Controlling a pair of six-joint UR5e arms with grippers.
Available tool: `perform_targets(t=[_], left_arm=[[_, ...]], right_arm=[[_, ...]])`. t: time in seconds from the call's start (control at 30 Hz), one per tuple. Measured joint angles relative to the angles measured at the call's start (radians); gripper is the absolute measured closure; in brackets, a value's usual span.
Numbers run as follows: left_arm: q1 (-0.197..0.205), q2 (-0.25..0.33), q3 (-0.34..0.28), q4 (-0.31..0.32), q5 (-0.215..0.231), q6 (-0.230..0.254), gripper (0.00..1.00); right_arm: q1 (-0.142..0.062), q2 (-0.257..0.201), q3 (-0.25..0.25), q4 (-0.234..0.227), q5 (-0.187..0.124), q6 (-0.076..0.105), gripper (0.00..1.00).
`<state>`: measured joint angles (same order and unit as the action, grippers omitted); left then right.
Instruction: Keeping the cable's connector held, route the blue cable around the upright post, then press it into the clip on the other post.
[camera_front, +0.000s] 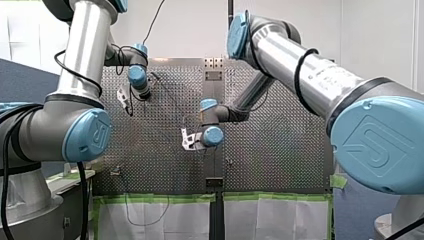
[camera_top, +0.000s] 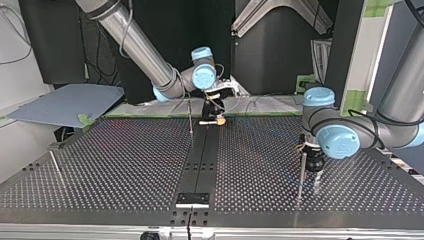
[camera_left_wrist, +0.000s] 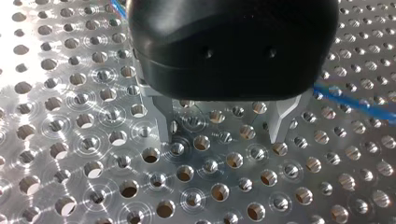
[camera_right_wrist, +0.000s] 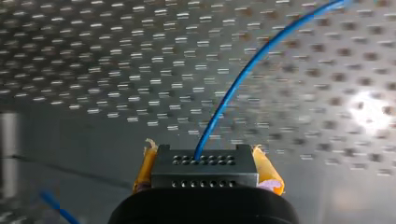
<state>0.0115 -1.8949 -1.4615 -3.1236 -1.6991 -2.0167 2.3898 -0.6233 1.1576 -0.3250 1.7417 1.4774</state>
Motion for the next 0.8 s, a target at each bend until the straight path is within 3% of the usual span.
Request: perform_targets(t=[0.37, 0.8], left_arm=[[-0.010, 0.000, 0.000, -0.005, -0.017, 0.011, 0.02], [-0.009, 0.000, 0.000, -0.002, -0.015, 0.008, 0.02]], right_arm=[[0.008, 0.084, 0.019, -0.007, 0.021, 0.000, 1.00], [-0.003, 0.166, 0.056, -0.063, 0.024, 0.003, 1.00]])
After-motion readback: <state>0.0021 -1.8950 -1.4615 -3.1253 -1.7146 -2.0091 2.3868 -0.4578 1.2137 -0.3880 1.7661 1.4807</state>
